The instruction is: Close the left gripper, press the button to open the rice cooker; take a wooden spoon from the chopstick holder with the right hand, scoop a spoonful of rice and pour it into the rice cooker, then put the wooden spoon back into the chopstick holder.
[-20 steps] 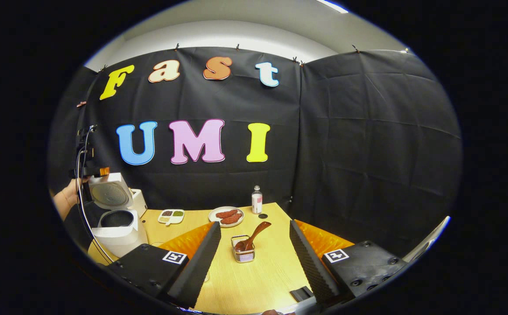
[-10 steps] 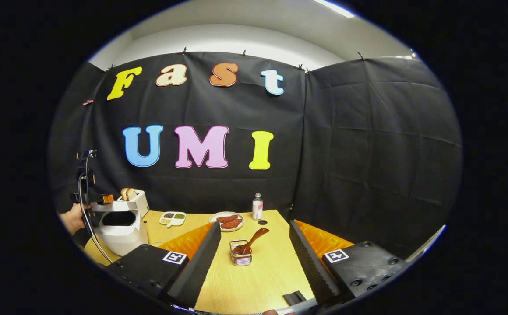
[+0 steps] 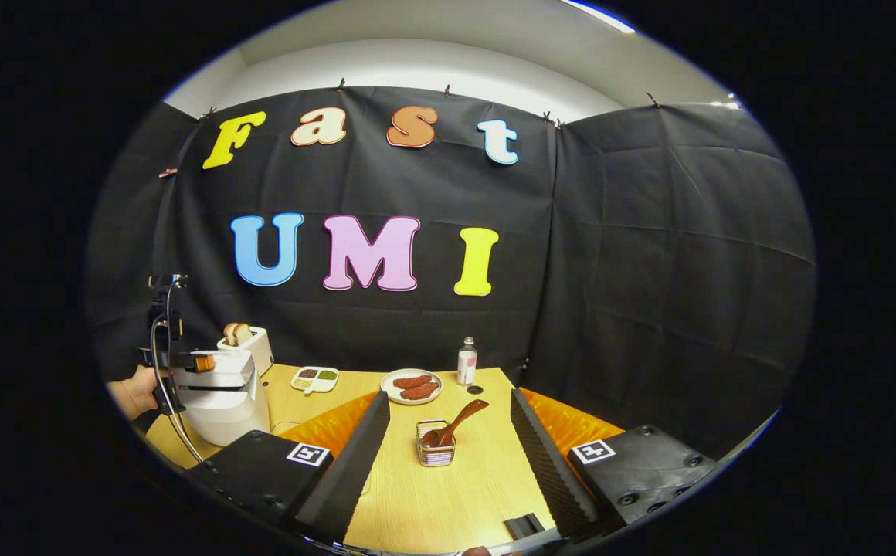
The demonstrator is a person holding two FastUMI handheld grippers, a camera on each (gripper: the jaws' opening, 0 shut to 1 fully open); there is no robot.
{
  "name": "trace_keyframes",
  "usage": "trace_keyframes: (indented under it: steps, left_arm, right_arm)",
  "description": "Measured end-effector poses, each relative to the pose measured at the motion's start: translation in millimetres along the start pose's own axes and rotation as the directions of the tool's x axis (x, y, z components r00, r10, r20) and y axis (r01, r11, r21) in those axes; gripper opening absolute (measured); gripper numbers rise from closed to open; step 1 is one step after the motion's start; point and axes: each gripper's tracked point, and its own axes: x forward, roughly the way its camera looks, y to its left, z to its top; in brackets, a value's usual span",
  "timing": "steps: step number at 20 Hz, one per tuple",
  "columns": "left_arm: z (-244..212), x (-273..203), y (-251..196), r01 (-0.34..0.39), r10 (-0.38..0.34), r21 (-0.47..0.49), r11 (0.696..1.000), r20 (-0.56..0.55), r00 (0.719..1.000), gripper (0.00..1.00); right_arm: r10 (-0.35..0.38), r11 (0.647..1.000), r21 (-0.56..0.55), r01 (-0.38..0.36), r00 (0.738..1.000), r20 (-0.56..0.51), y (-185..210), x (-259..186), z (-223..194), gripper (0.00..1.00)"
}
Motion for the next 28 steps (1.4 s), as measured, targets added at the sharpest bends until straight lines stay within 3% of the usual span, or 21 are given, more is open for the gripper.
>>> trace_keyframes:
  steps: [14,28]
  left_arm:
    - [-45.4,-9.8,-8.9,-0.041,0.045,0.038,0.998,-0.104,0.994,1.00]
    - [-53.9,-25.7,-16.4,-0.069,0.070,0.075,0.995,-0.021,0.997,1.00]
  right_arm:
    - [0.016,1.000,0.018,-0.015,0.999,-0.032,-3.9,-7.4,-16.3,0.98]
    - [0.034,0.998,0.049,-0.032,0.998,-0.047,-11.4,-18.4,-30.7,0.98]
